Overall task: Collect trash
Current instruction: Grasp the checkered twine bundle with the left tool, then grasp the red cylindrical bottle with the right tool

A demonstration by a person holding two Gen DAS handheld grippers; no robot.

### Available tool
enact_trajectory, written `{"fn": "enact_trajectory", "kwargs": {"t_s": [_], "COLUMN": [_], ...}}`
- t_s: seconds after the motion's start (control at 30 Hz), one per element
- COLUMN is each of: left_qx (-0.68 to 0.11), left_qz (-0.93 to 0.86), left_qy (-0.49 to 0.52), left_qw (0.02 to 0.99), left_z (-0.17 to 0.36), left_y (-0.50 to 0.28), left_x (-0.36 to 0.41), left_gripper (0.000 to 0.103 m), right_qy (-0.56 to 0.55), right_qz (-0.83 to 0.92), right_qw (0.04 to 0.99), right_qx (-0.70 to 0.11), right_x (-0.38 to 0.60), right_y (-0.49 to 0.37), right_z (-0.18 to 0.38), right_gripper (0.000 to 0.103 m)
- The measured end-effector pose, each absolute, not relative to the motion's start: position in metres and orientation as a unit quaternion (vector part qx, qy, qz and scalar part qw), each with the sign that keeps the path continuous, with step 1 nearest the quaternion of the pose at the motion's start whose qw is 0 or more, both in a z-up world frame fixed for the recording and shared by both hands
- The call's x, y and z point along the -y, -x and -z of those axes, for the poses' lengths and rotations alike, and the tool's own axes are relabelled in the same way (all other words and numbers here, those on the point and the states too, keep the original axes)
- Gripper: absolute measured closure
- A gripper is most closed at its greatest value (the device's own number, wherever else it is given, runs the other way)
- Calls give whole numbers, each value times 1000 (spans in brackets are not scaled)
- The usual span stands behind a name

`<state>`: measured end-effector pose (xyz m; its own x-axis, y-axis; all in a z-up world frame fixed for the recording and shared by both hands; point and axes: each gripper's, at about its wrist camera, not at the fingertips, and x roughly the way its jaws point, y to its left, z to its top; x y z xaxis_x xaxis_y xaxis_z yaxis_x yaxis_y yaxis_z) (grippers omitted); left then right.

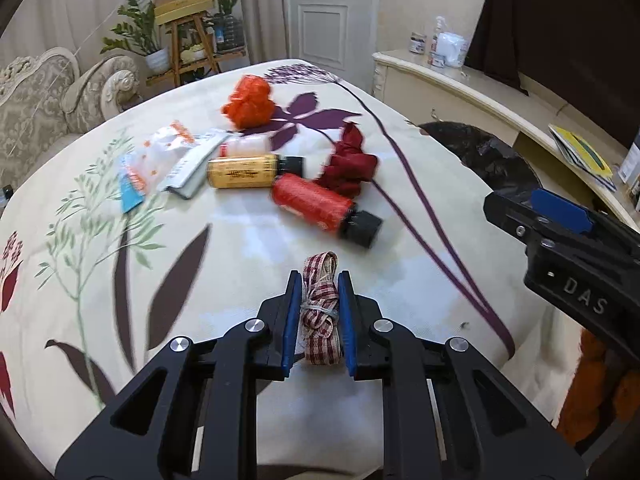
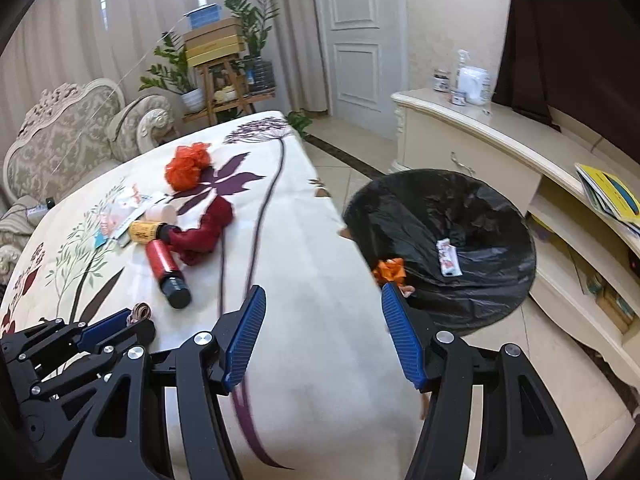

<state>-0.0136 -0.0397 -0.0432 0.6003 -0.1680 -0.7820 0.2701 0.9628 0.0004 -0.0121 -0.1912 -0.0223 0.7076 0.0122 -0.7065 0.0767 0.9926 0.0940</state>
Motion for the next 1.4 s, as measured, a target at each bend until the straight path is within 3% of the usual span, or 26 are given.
{"fn": "enact_trajectory", "kwargs": {"t_s": [0.57, 1.13, 1.3, 1.4], "left_qx": [-433, -433, -432, -435], "left_qz": [2, -23, -28, -31], "left_qy": [2, 9, 8, 10], "left_qw": [901, 901, 902, 900], "left_z": [36, 42, 41, 41], "left_y": [-7, -13, -15, -18], "left_x": [-68, -102, -105, -107], "left_gripper": [85, 85, 85, 85], "right_qy": [-17, 7, 6, 15], "right_qz": [-91, -121, -113, -112], "right_qw": [913, 900, 895, 892], "right_qx": [-396, -418, -431, -437], "right_x": [109, 72, 70, 67], "right_y": [-15, -26, -39, -42], "right_z": [27, 33, 37, 39], "right_gripper": [44, 44, 54, 74]}}
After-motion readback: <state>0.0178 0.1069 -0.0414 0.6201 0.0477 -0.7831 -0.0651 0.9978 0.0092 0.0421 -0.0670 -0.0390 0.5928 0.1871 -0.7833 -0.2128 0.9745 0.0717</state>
